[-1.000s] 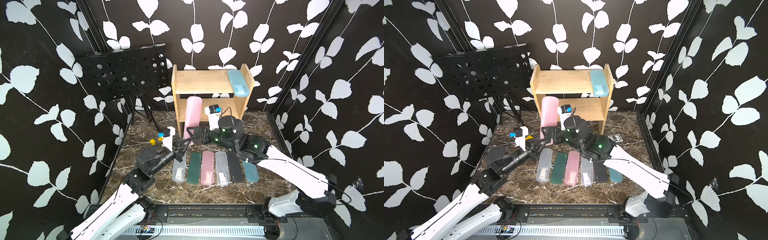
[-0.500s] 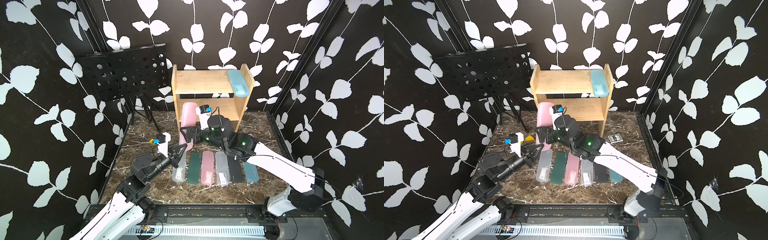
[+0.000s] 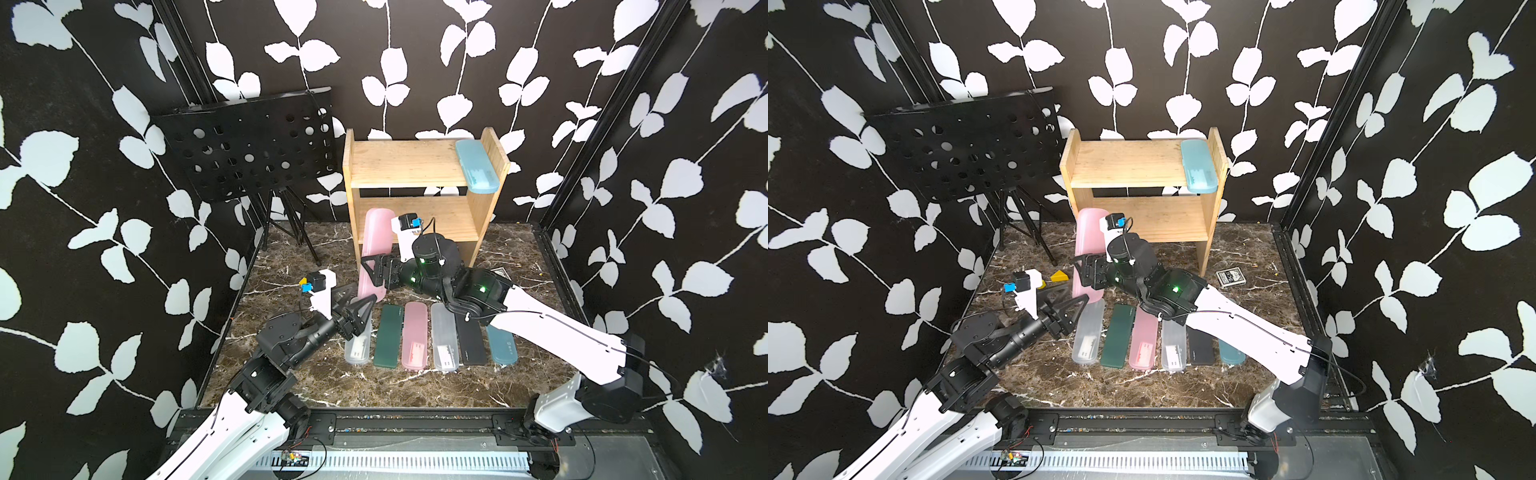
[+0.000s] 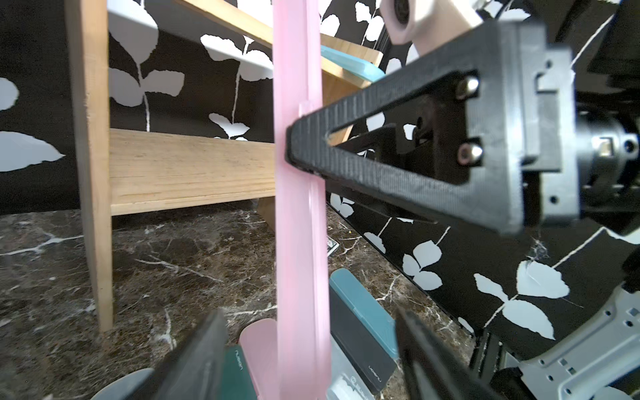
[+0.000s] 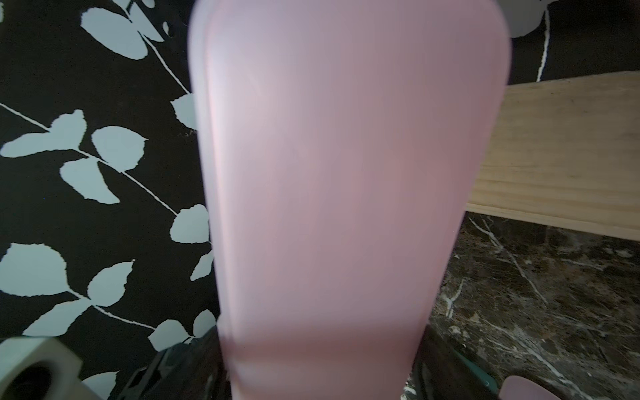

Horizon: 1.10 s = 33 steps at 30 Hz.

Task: Remove the pencil cases from the shelf
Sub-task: Pick up the pencil case from the shelf, then place the pencil case at the center of the board.

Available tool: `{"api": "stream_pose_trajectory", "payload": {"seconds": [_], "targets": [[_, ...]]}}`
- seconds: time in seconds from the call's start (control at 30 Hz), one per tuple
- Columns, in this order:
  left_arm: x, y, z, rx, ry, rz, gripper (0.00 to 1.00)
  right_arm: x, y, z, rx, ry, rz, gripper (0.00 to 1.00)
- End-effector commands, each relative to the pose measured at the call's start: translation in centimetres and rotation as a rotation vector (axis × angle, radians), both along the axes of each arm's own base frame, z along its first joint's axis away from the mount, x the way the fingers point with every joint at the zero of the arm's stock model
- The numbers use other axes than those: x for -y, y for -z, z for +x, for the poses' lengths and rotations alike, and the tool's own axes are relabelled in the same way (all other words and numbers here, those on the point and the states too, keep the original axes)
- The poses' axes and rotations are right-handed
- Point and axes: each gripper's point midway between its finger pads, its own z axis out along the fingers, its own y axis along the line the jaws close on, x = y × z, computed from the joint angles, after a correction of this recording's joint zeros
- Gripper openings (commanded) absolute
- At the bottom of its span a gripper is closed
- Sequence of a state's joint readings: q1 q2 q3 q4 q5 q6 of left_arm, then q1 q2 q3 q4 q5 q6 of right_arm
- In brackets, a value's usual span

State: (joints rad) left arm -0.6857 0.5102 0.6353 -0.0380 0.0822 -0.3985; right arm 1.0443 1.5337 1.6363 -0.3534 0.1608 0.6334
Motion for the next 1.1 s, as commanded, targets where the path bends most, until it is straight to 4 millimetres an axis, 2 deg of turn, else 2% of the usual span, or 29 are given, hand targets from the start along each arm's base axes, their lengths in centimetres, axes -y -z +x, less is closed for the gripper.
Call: {"api": "stream_pose_trajectory", "payload": {"seconds": [0.0,0.07,0.13,0.17,0.2,0.3,0.5,0.7,0.9,1.07], "targets": [[-3.5,-0.4,0.8,-0.001,-0.186,0.044,0.99,1.1,2.3,0.9,-0.033,0.074,-0.062,0.63],[-7.2,0.3,1.3,-0.035,-0.375,0.107,0.99,0.9,4.6,1.0,-0.084,0.085,-0.095,0.63],[-13.0,1.4,1.2,-0.109,-0.661,0.181,0.99,0.4,7.0,1.1,-0.141,0.095,-0.105,0.63],[-15.1,1.8,0.9,-0.126,-0.759,0.214,0.99,0.1,7.7,1.0,-0.161,0.093,-0.1,0.62],[-16.6,1.5,0.5,-0.11,-0.821,0.259,0.99,-0.8,9.5,1.2,-0.197,0.085,-0.112,0.62],[-18.4,0.3,-0.4,-0.052,-0.881,0.335,0.99,-3.1,12.2,0.8,-0.273,0.055,-0.112,0.61],[-19.2,-0.8,-0.6,-0.025,-0.922,0.386,0.99,-9.6,16.6,-0.7,-0.379,-0.019,-0.13,0.62],[-18.4,0.1,-0.2,-0.047,-0.889,0.398,0.99,-14.6,20.2,-1.4,-0.461,-0.053,-0.133,0.61],[-18.1,1.3,-0.1,-0.064,-0.87,0.412,0.99,-17.3,22.4,-1.5,-0.5,-0.065,-0.164,0.61],[-18.2,1.6,-0.2,-0.07,-0.868,0.424,0.99,-17.5,25.0,-1.4,-0.536,-0.037,-0.216,0.61]]}}
